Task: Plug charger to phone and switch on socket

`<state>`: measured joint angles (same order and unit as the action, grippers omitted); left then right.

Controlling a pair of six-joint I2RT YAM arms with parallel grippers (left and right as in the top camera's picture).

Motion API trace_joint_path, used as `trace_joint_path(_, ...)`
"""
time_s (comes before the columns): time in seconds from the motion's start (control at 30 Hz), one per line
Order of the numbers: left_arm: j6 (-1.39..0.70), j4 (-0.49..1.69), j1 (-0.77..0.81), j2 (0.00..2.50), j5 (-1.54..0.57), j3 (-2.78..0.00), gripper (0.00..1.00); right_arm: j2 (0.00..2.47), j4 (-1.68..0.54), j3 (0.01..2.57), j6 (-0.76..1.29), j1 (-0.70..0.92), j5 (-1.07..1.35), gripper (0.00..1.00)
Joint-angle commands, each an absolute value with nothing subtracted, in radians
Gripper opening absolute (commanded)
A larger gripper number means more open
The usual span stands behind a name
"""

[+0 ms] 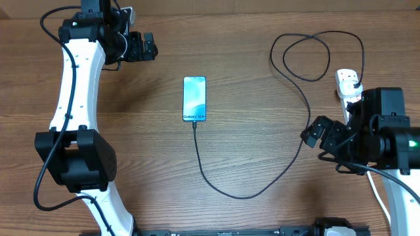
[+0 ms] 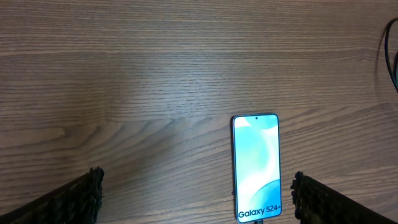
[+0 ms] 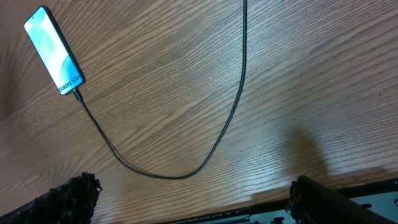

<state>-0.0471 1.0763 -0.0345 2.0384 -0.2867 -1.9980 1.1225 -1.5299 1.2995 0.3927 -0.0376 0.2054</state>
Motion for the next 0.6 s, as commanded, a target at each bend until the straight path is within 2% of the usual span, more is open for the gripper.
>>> trace_joint_path(0.0,-0.052,1.076,-0.031,2.046,-0.281,-1.999,1.00,1.122,-1.528,1.294,0.396,-0.034,0.212,1.00)
trace_joint_path(0.57,-0.052,1.076,-0.031,2.046,-0.281,-1.999,1.00,1.083,-1.442,1.294,0.393,-0.034,0.212,1.00)
